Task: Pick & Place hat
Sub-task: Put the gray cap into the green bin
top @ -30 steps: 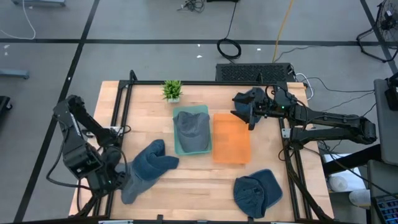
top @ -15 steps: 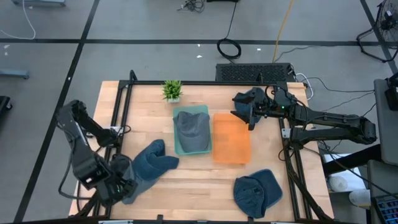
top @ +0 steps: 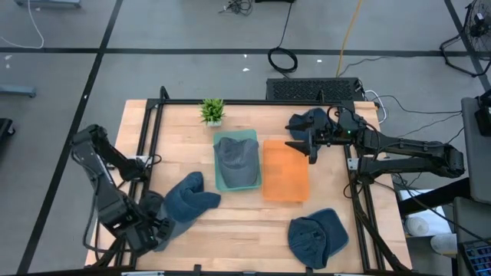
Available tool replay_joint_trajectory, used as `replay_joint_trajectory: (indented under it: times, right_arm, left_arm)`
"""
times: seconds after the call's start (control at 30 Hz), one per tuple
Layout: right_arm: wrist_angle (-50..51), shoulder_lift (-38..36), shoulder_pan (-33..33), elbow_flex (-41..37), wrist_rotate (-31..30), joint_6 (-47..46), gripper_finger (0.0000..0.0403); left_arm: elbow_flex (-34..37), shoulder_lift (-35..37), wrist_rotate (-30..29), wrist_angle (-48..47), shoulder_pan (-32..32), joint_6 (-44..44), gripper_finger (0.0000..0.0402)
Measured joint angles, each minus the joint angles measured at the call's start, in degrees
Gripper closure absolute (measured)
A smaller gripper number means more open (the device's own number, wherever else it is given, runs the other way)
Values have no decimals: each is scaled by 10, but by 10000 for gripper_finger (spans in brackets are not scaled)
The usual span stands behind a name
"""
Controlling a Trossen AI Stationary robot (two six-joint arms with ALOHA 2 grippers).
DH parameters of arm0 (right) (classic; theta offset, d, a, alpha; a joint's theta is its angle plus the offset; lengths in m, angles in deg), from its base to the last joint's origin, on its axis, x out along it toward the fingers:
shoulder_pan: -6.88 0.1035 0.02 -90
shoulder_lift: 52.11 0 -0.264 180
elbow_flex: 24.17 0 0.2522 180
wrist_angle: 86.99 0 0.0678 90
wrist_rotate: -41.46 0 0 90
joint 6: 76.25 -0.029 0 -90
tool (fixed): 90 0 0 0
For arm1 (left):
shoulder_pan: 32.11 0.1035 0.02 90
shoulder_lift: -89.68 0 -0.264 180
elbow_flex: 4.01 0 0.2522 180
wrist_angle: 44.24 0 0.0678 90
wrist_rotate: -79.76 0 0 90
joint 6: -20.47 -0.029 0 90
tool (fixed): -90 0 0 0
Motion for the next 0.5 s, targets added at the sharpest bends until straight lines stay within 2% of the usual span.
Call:
replay_joint_trajectory:
  times: [0.27, 0.5]
  right_arm:
    - [1, 0, 0, 0, 0, 0, 124]
    - [2, 0, 0, 0, 0, 0, 124]
  left_arm:
    - [109, 0, 68, 98, 1, -13, 23]
    - [163, 0, 64, 232, 0, -36, 23]
